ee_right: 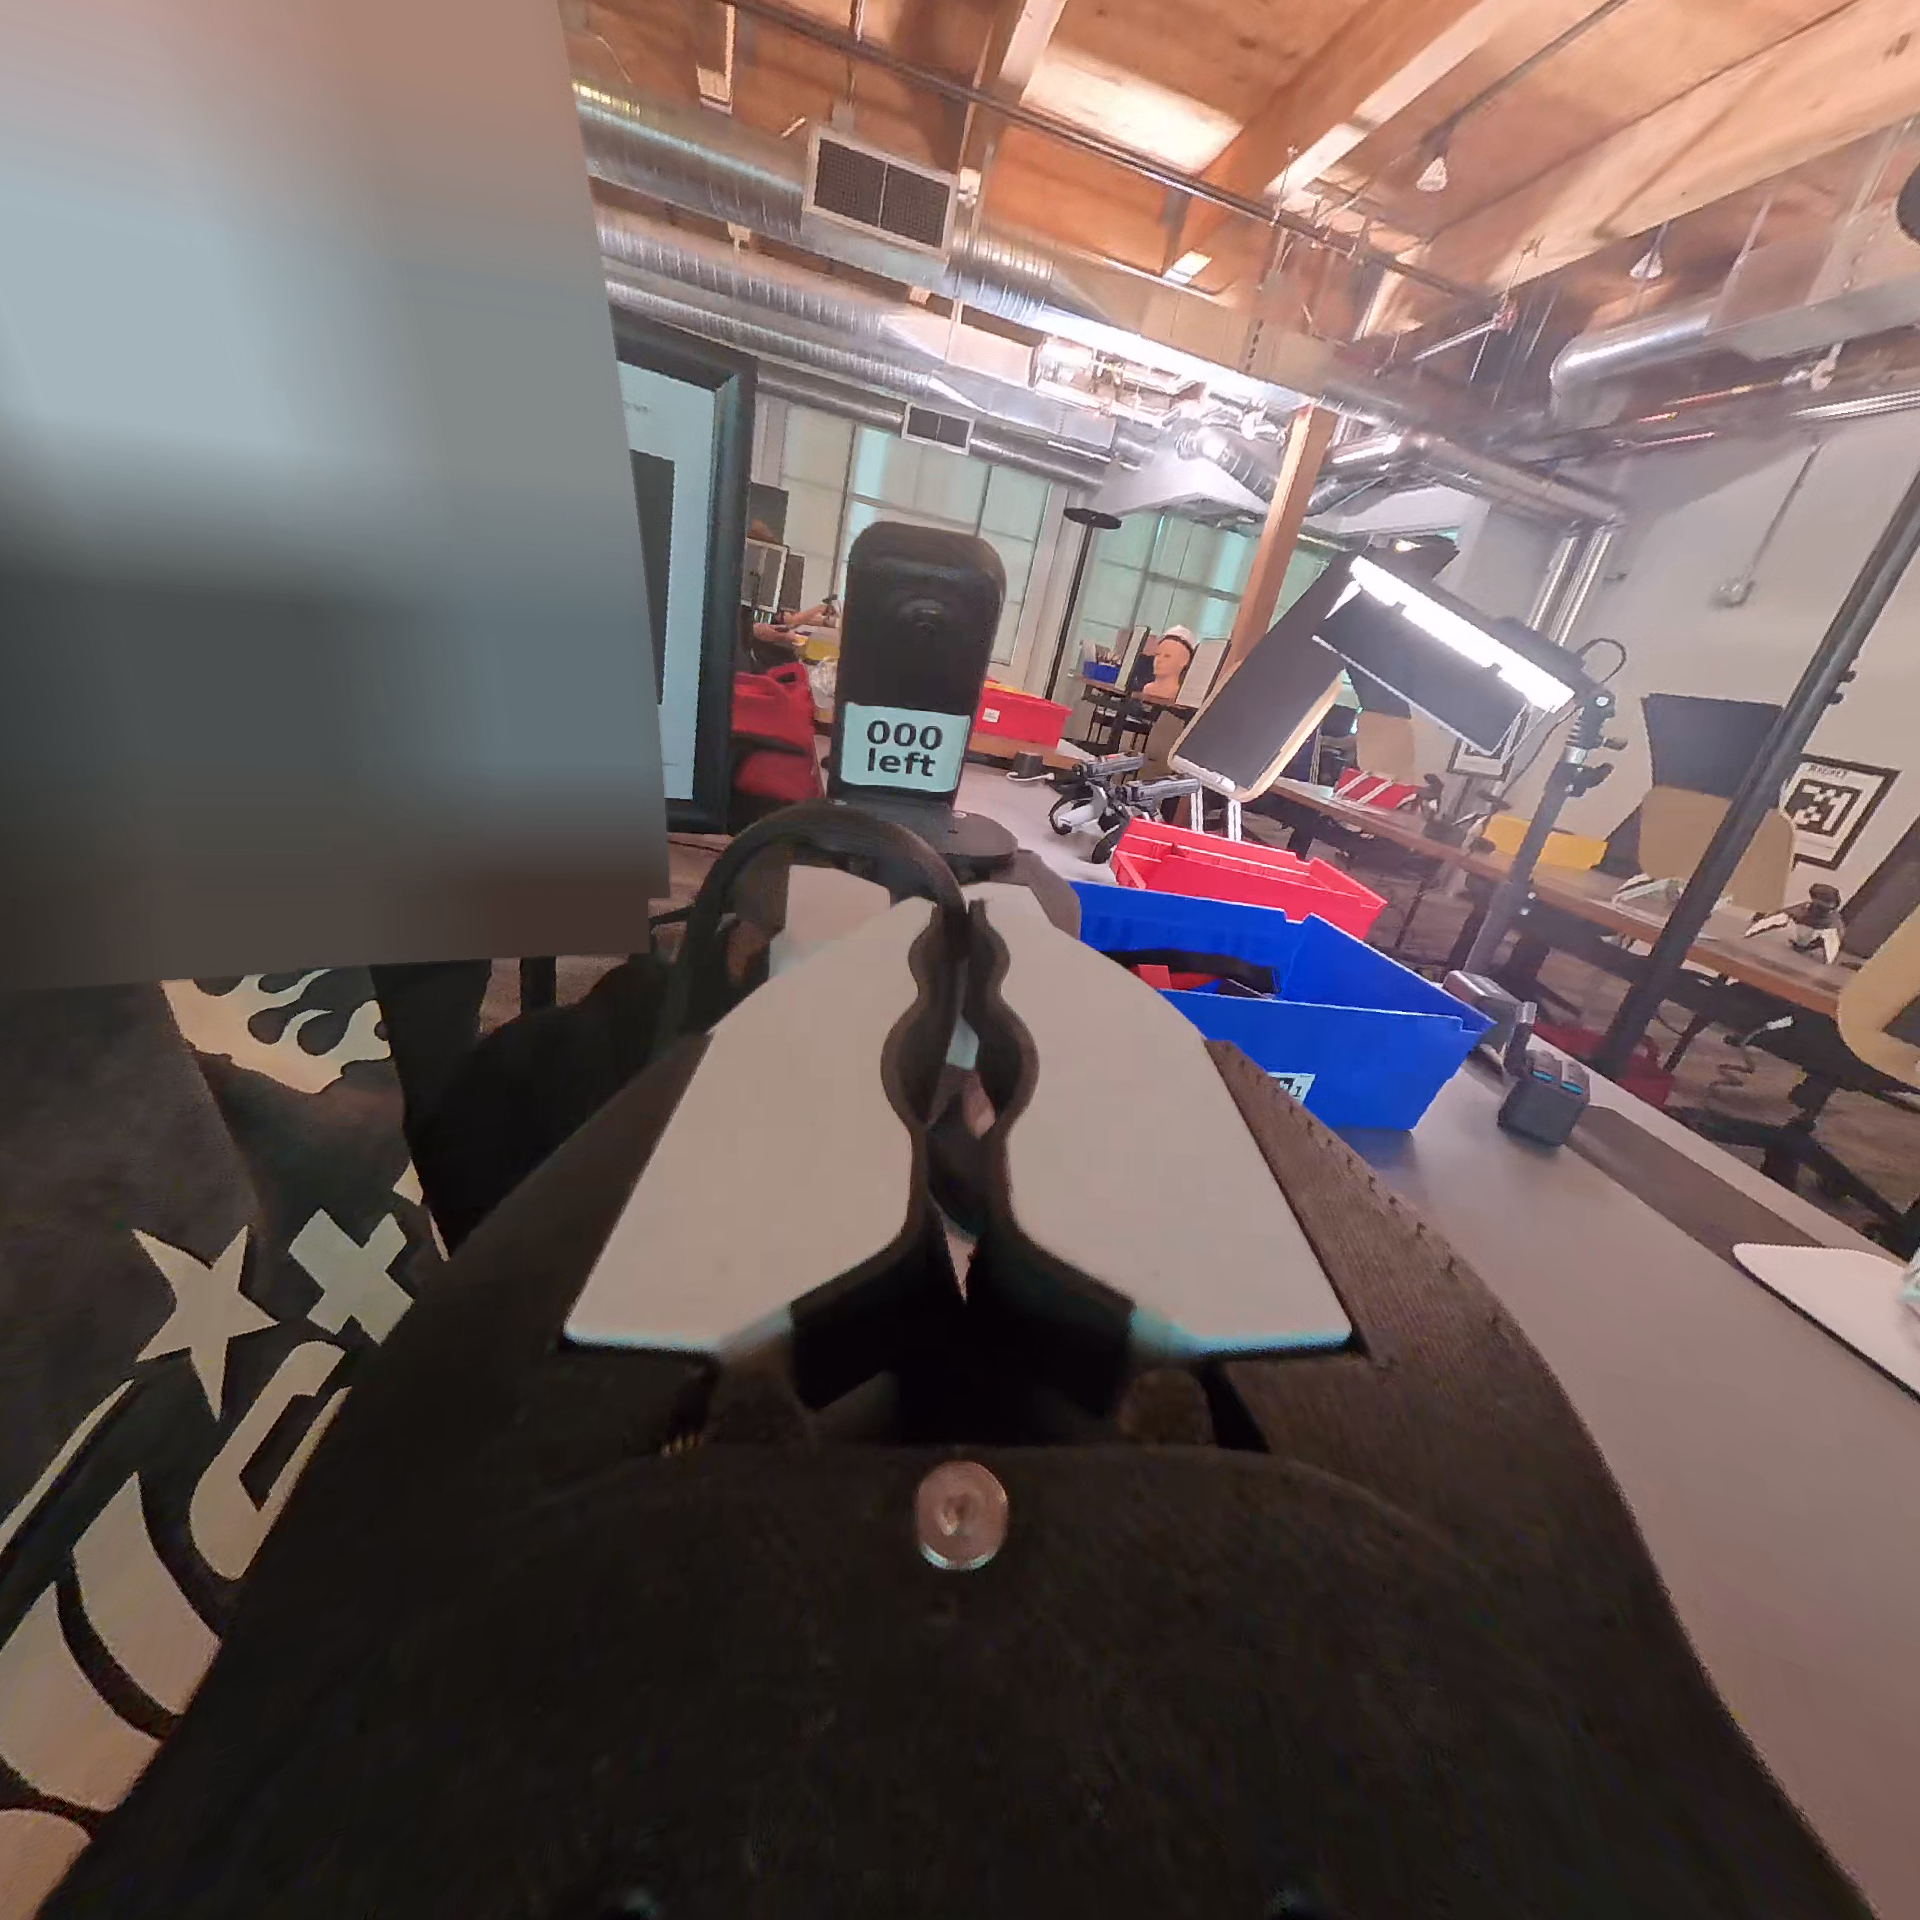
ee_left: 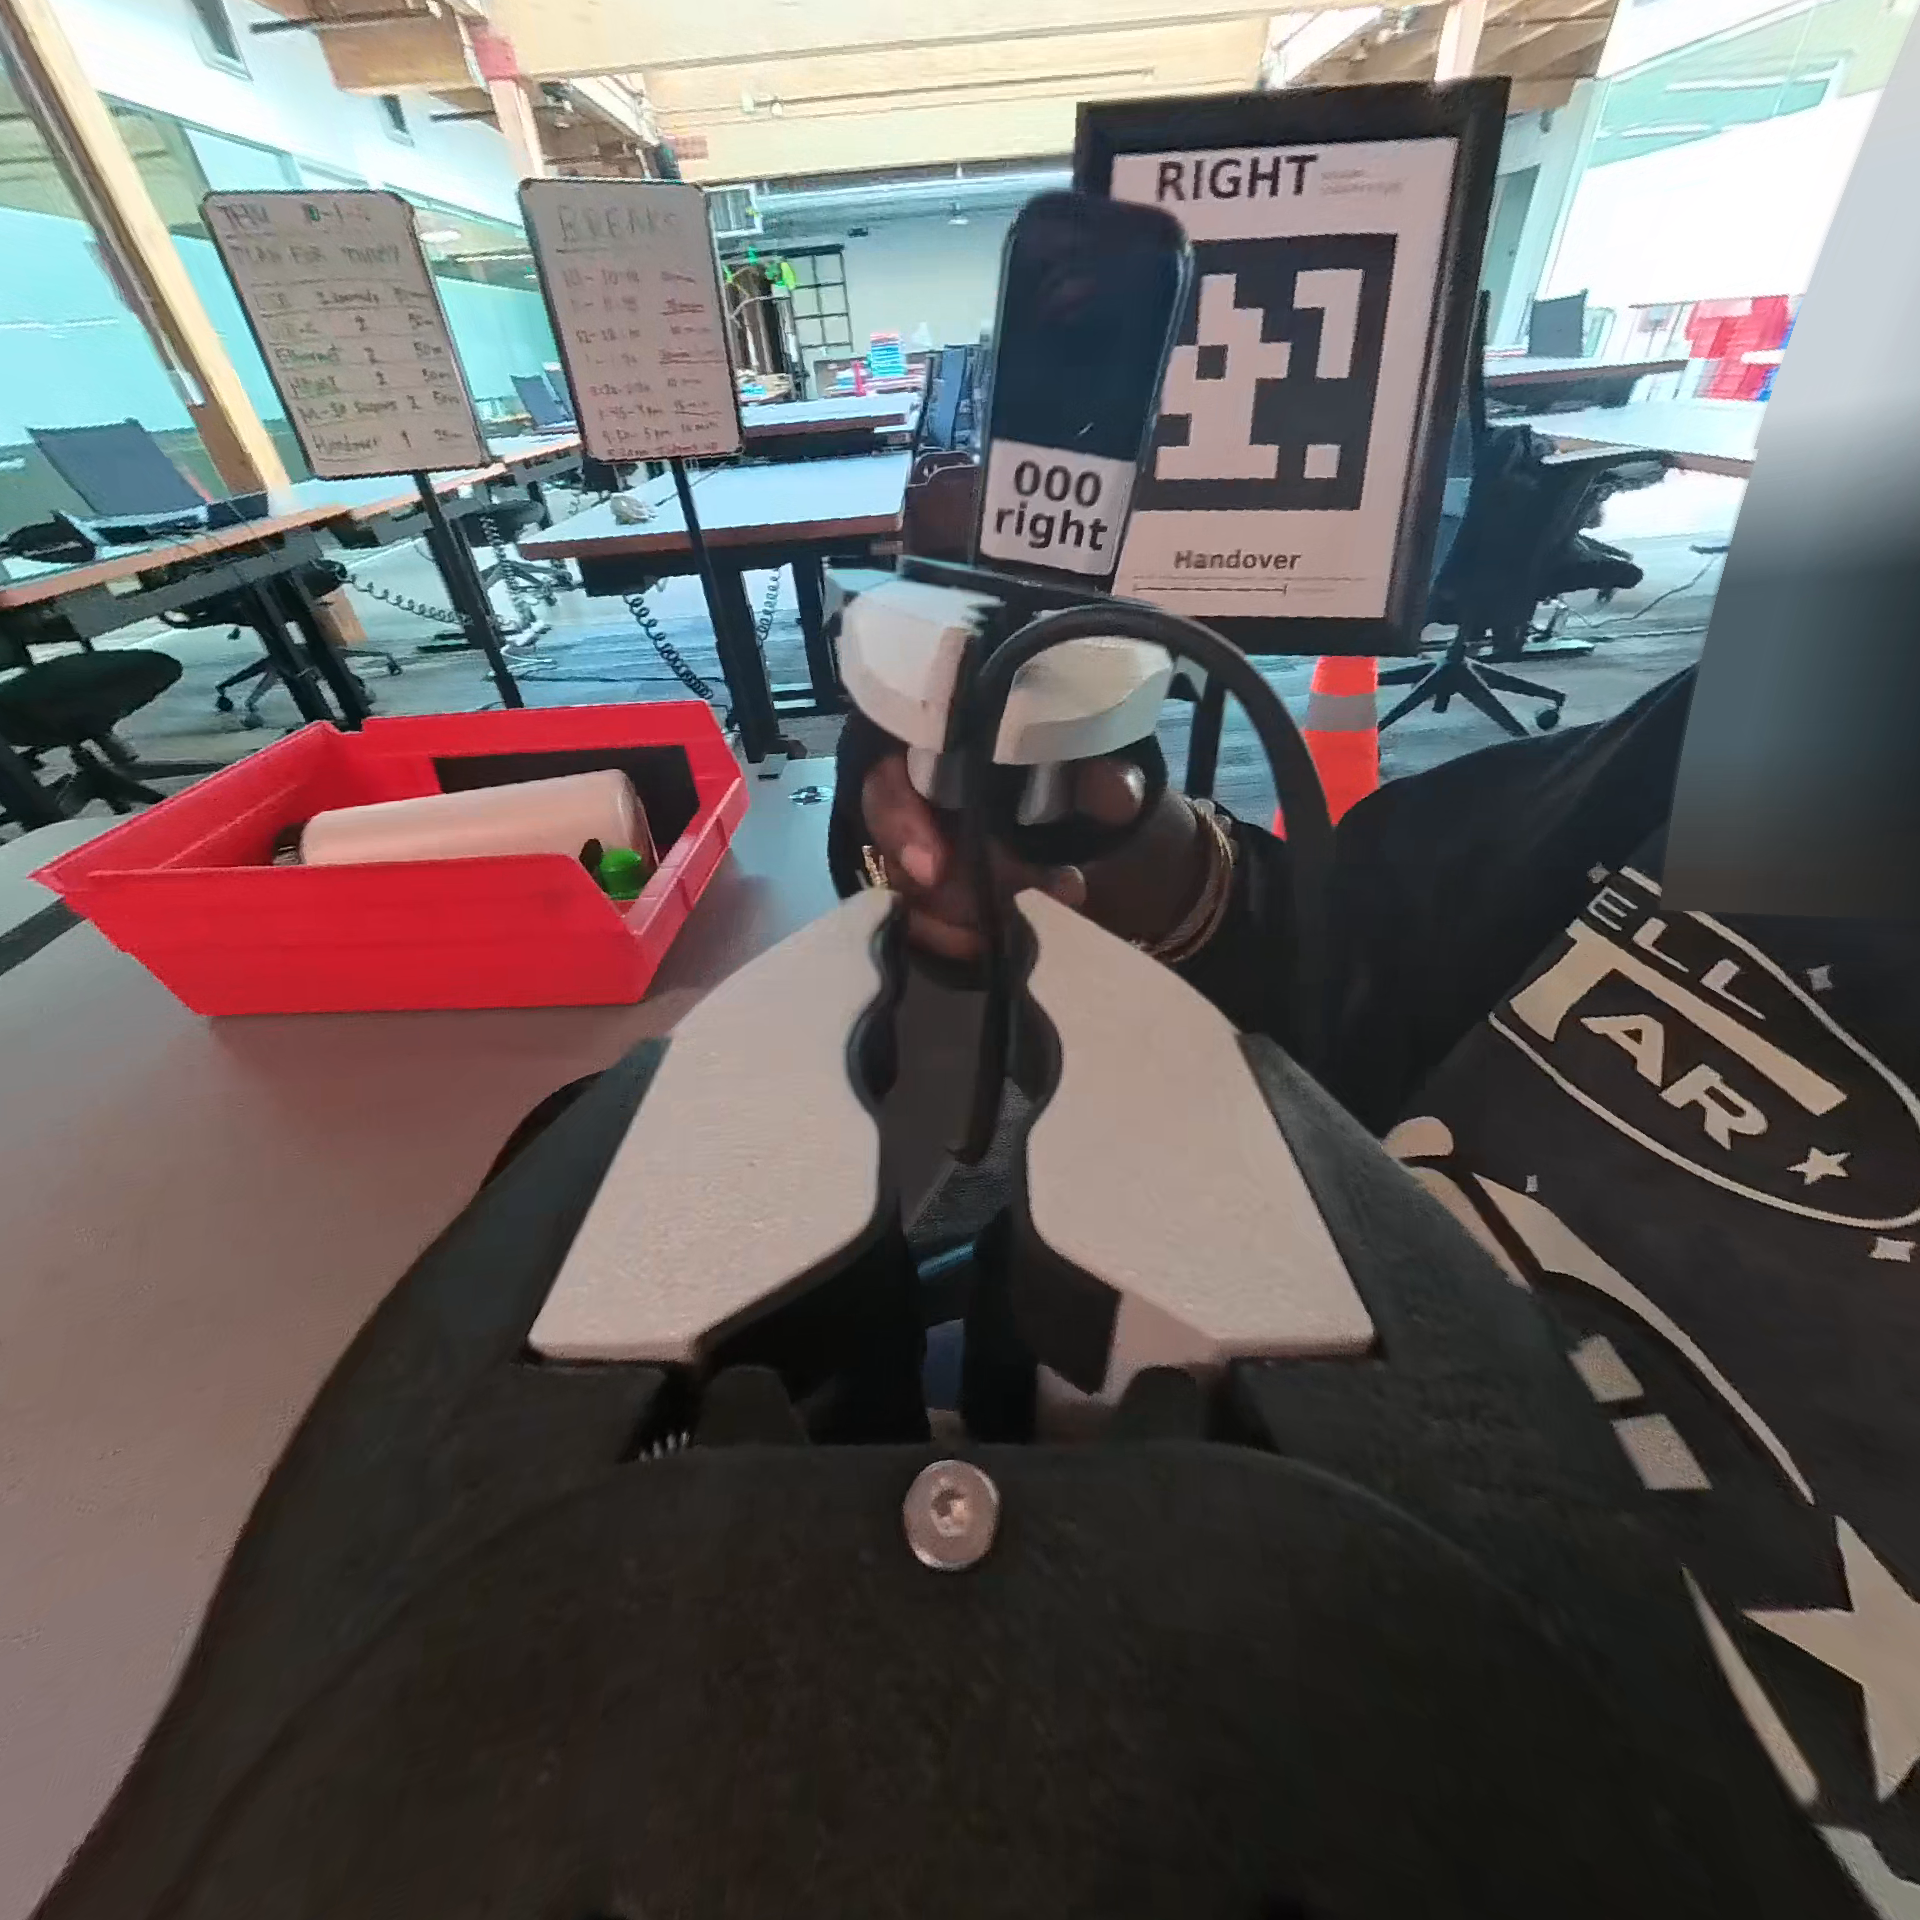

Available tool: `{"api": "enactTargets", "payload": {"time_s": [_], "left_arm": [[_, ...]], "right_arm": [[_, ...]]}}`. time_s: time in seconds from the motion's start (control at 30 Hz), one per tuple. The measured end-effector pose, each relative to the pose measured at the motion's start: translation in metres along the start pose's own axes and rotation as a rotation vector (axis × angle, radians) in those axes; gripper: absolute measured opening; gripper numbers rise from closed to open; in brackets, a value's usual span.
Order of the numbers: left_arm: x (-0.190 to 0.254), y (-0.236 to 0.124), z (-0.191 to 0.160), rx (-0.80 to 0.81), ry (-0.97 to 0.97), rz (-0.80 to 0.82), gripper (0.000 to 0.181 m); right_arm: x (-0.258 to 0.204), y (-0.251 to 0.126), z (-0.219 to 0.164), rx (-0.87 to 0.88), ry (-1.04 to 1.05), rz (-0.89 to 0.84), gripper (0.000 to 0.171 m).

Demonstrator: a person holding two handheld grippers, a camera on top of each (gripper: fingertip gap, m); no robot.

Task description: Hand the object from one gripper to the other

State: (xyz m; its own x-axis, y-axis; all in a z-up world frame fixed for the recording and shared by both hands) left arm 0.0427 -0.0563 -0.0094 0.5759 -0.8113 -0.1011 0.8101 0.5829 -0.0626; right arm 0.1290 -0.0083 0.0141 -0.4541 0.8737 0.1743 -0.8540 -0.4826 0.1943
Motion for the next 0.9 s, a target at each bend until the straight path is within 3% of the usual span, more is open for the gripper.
{"api": "enactTargets", "payload": {"time_s": [0.07,0.2,0.4,0.57,0.67,0.8,0.9], "left_arm": [[0.002,0.0,0.001,-0.001,0.006,-0.012,0.005],[0.0,-0.009,0.012,0.078,0.055,0.039,0.004],[0.004,-0.02,0.026,0.193,0.064,0.035,0.004],[0.008,-0.019,0.027,0.198,0.077,0.026,0.005],[0.003,-0.024,0.024,0.186,0.033,0.02,0.012],[-0.017,-0.035,0.021,0.23,-0.203,0.034,0.019],[-0.018,-0.029,0.016,0.209,-0.381,-0.056,0.029]], "right_arm": [[-0.002,0.001,0.001,-0.004,-0.015,-0.004,0.005],[-0.003,-0.001,0.004,0.028,0.001,0.009,0.017],[-0.001,0.007,-0.02,-0.125,0.055,0.07,0.03],[0.0,0.013,-0.025,-0.155,-0.085,0.006,0.006],[0.006,0.007,-0.018,-0.179,-0.336,-0.141,0.006],[0.004,0.001,-0.013,-0.295,-0.977,-0.359,0.006],[0.001,0.002,-0.02,-0.45,-1.428,-0.455,0.005]]}}
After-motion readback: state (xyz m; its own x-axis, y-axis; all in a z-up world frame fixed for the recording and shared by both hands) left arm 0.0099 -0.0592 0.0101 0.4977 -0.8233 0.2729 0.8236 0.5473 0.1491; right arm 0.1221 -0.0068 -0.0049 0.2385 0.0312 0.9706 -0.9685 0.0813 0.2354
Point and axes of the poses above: each gripper's, where its closed fingertips meet, y out along the fingers, z out of its top, x = y × z across the jaws, the point moved 6 cm from there along -y, back along the fingers, and after that the axes turned 2 degrees about y, right-handed, at the moved point
